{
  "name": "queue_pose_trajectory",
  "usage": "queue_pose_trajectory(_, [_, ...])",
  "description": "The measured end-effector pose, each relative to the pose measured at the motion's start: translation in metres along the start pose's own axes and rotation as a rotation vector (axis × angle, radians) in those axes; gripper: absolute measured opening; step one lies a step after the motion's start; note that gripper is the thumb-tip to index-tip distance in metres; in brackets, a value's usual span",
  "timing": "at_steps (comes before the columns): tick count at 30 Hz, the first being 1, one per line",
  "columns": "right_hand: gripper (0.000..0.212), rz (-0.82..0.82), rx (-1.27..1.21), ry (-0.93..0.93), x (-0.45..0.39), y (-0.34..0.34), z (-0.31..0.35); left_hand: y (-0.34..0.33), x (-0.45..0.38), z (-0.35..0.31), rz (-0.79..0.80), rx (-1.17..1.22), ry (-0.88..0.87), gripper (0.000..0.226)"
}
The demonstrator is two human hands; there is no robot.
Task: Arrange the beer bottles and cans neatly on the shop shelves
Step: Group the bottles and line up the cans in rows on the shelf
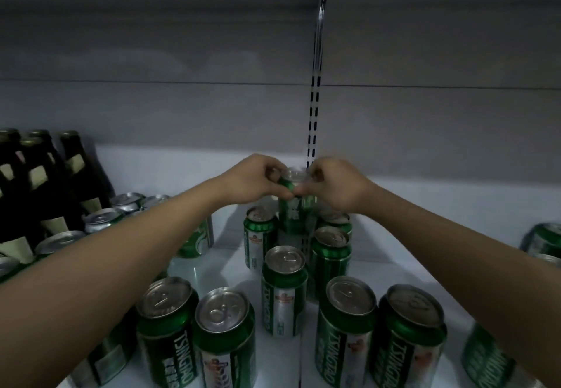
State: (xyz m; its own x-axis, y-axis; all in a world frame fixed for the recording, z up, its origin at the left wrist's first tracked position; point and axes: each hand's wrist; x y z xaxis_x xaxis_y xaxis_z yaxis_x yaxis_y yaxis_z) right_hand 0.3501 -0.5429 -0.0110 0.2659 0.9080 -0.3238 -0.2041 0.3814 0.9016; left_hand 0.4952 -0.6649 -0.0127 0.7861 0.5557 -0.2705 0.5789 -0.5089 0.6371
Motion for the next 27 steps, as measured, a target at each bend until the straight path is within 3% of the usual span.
queue_pose_trajectory(5, [0.04,-0.111,-0.404,-0.021,0.008,0.03,0.022,0.022,0.021,-0.031,-0.167,0.305,-0.052,0.039])
queue_pose_trajectory(9, [0.037,-0.112,-0.609,-0.04,0.011,0.04,0.048,0.039,0.041,-0.044,-0.187,0.412,-0.064,0.041])
queue_pose_trajectory(18, [0.033,0.026,-0.67,0.001,0.01,0.011,0.116,0.084,0.093,-0.018,-0.212,0.284,0.022,0.059])
queue_pose_trajectory(27, [0.045,0.255,-0.861,-0.179,-0.015,-0.061,0.154,0.105,0.11,0.05,-0.202,0.075,0.175,0.067])
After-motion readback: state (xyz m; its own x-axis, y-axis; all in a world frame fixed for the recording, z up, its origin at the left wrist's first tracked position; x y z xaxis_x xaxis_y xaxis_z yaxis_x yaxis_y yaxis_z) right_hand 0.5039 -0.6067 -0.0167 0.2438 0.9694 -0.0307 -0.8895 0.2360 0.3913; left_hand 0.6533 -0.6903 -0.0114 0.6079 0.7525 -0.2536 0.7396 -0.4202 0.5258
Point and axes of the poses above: each hand's wrist, its own x-axis away from the middle knuckle, its own y-axis out of the back of the hand, z = x × y, and after that the axes turned 9 degrees about x, right-handed
